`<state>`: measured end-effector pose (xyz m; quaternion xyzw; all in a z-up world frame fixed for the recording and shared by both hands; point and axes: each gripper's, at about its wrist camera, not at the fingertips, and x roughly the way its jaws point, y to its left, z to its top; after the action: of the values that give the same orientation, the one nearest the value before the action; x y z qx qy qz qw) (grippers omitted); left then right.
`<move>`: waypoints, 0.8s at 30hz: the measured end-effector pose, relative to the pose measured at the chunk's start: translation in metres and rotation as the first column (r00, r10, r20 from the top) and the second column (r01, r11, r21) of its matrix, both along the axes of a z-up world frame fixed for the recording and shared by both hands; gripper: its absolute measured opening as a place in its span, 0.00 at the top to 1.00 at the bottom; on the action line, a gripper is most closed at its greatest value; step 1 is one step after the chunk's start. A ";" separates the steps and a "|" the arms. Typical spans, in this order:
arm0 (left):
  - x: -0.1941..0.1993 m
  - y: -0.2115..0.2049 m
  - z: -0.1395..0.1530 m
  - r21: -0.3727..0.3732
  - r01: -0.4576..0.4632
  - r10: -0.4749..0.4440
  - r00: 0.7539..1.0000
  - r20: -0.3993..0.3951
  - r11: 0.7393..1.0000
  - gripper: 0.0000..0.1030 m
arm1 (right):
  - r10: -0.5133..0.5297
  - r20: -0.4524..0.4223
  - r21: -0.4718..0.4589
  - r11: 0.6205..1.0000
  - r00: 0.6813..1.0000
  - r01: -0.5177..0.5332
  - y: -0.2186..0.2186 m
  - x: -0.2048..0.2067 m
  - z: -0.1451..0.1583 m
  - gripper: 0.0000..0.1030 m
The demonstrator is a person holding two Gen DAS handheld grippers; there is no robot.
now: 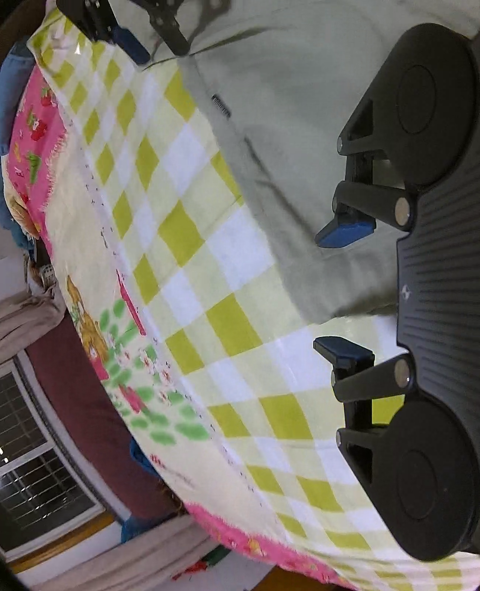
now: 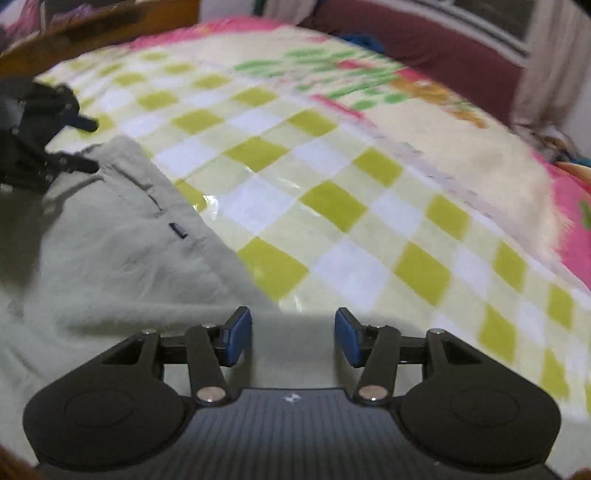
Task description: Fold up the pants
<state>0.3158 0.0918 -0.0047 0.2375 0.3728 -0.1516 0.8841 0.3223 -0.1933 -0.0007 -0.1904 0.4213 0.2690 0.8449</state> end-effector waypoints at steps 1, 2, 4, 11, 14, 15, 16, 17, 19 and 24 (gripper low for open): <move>0.005 0.002 0.000 -0.022 0.014 -0.014 0.999 -0.030 1.000 0.33 | 0.013 -0.020 0.020 1.000 1.000 -0.012 0.001 0.004 0.000 0.50; 0.009 0.003 0.000 -0.039 0.023 -0.025 0.998 -0.052 0.999 0.33 | 0.028 -0.046 0.041 0.999 0.999 -0.026 0.002 0.009 0.001 0.50; 0.012 0.004 -0.001 -0.041 0.054 -0.057 0.996 -0.075 0.998 0.33 | 0.074 -0.078 0.062 0.996 0.994 -0.069 0.009 0.014 0.001 0.50; 0.034 0.017 -0.013 -0.067 0.040 -0.050 0.987 -0.153 0.997 0.17 | 0.149 -0.190 0.050 0.989 0.970 -0.142 0.041 0.026 -0.024 0.49; 0.033 0.014 -0.015 -0.087 0.046 -0.060 0.983 -0.171 0.995 0.34 | 0.132 -0.177 0.040 0.991 0.975 -0.127 0.046 0.023 -0.026 0.64; 0.034 0.012 -0.015 -0.105 0.038 -0.058 0.980 -0.188 0.994 0.45 | 0.123 -0.183 0.042 0.992 0.975 -0.117 0.046 0.022 -0.025 0.84; 0.036 0.011 -0.015 -0.109 0.021 -0.042 0.980 -0.192 0.994 0.49 | 0.098 -0.194 0.043 0.995 0.976 -0.091 0.045 0.024 -0.024 0.94; 0.037 0.010 -0.014 -0.112 0.013 -0.035 0.981 -0.191 0.994 0.53 | 0.072 -0.206 0.047 0.997 0.976 -0.064 0.045 0.026 -0.022 0.98; 0.040 0.009 -0.010 -0.111 -0.004 -0.017 0.982 -0.190 0.994 0.62 | 0.048 -0.176 0.049 0.998 0.983 -0.040 0.046 0.026 -0.011 0.98; 0.021 0.007 0.030 -0.108 -0.031 0.028 0.999 -0.032 0.994 0.67 | 0.015 0.008 0.077 0.997 1.000 -0.015 0.045 0.013 0.040 0.98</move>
<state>0.3366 0.0990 0.0254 0.1812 0.3808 -0.1620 0.8922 0.3349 -0.1481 0.0398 -0.1621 0.4059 0.2906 0.8512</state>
